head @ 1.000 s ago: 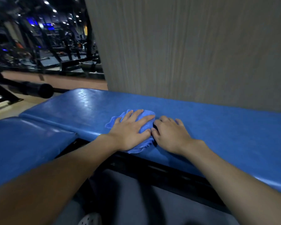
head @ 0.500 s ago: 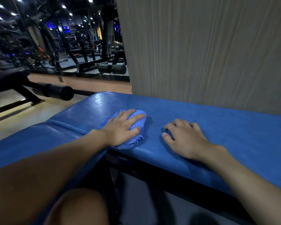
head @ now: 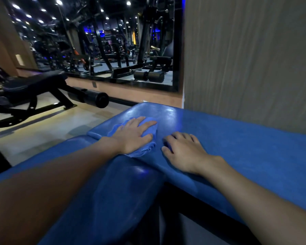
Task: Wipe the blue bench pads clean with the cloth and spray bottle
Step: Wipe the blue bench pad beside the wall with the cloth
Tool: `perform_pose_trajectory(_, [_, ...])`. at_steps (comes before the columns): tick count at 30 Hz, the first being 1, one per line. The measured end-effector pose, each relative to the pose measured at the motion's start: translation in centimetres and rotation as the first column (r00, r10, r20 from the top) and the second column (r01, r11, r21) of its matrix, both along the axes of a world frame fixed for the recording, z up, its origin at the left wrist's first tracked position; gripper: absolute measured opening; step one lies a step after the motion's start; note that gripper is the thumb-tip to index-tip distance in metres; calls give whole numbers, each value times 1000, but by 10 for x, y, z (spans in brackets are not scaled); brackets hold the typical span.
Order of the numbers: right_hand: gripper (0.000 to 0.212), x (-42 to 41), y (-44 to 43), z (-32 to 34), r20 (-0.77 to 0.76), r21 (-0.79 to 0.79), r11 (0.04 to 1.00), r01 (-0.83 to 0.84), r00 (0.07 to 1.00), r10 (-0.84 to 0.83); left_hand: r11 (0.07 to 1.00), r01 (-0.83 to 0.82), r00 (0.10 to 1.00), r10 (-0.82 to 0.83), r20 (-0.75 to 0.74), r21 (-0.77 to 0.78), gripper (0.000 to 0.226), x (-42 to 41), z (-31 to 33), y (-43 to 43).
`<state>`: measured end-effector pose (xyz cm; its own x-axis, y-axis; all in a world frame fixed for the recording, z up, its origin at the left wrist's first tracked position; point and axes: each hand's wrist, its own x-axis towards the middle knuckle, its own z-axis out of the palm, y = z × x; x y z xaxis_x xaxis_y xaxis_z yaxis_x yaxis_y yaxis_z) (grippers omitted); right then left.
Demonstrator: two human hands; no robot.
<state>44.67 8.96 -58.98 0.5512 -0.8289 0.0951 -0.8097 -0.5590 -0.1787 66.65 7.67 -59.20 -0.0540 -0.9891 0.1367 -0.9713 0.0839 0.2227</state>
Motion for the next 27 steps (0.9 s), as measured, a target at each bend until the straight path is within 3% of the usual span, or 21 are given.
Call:
perform_pose_trajectory(11, [53,28,-20,-14,-71,30,999,-42,996,44,970,-236,970,238,-53,52,80,89,5,-18])
perform_pose_trajectory(13, [53,30,-19,-13,-75,24,999,-33,997,35,969,-238,971,238,21,65,68,79,6,-16])
perform_pose_trajectory(18, [48,30,-14,-5,-69,14,1000,-20,997,21,992,-107,991,102,83,63,63,44,3,2])
perform_pose_trajectory(22, [41,42,-21,14,113,-60,998,-3,994,9,998,15,1000,-13,-23,68,58,49,15,16])
perform_pose_trajectory(25, [47,81,-24,30,300,-104,979,-177,932,201,998,-58,995,59,-81,21,57,86,36,33])
perform_pose_trajectory(27, [53,114,-22,34,298,-118,943,-312,895,333,987,-142,988,146,-56,71,59,111,41,46])
